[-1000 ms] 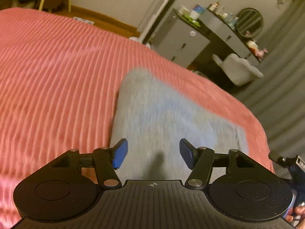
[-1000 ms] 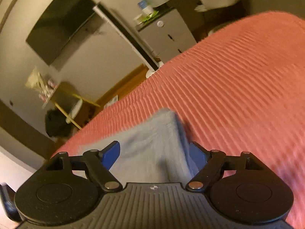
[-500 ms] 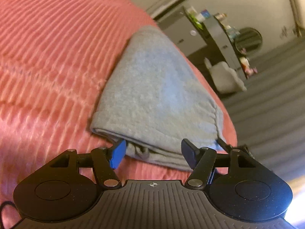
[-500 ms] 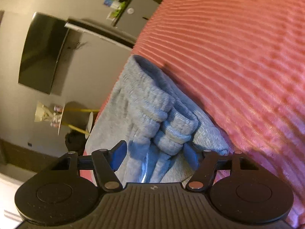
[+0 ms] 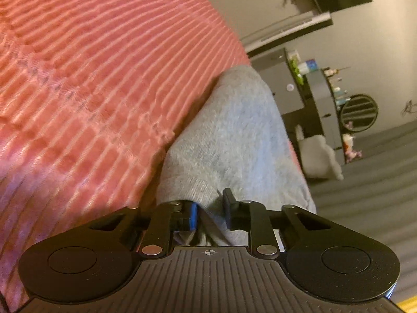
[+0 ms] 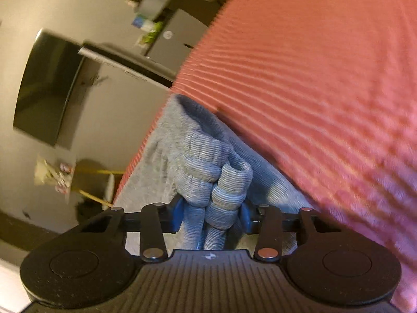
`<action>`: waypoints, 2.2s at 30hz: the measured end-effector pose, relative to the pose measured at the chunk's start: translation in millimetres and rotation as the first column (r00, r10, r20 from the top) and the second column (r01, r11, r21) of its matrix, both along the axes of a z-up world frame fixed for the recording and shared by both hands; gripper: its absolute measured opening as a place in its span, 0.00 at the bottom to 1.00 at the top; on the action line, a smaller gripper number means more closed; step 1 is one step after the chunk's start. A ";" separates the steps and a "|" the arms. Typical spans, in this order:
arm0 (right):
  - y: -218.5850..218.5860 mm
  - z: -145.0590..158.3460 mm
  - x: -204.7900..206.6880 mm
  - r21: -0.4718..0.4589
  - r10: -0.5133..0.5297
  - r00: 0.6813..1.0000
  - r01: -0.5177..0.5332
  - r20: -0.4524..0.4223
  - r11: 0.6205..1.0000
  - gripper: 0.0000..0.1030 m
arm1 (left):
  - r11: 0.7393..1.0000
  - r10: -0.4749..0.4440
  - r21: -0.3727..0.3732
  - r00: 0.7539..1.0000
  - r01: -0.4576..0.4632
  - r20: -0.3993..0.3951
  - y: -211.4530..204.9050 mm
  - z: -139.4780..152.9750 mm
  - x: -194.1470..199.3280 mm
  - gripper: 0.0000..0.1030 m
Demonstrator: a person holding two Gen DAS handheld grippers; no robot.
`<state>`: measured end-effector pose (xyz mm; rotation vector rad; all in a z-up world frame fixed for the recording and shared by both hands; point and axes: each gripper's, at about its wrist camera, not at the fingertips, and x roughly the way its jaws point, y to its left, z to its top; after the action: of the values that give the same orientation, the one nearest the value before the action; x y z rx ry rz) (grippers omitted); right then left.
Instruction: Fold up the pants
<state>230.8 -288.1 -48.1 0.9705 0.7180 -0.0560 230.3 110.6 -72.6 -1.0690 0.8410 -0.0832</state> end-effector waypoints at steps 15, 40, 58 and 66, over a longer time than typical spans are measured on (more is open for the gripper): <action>-17.7 -10.0 -48.0 -0.012 0.032 0.999 -0.032 0.002 0.999 0.43 | 0.942 -0.085 0.323 0.996 0.089 -0.027 3.0 25.9 -41.8 0.30; 20.5 6.3 -38.3 -0.487 0.116 0.991 -0.133 -0.066 0.863 0.86 | 0.623 -0.257 0.736 0.958 0.265 -0.128 -90.3 58.5 -8.2 0.64; 10.3 2.1 -36.9 -0.449 0.095 0.992 -0.124 -0.086 0.885 0.95 | 0.647 -0.244 0.690 0.945 0.325 -0.216 -53.2 43.5 -17.3 0.84; 48.1 7.0 -36.2 -0.632 0.122 0.958 -0.265 -0.261 0.729 0.96 | 0.469 -0.306 0.773 0.899 0.428 -0.312 -69.4 45.8 -40.5 0.84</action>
<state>194.6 -240.0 -41.2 0.1932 0.9008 -0.2155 189.8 41.2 -26.9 0.0470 1.0629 0.0304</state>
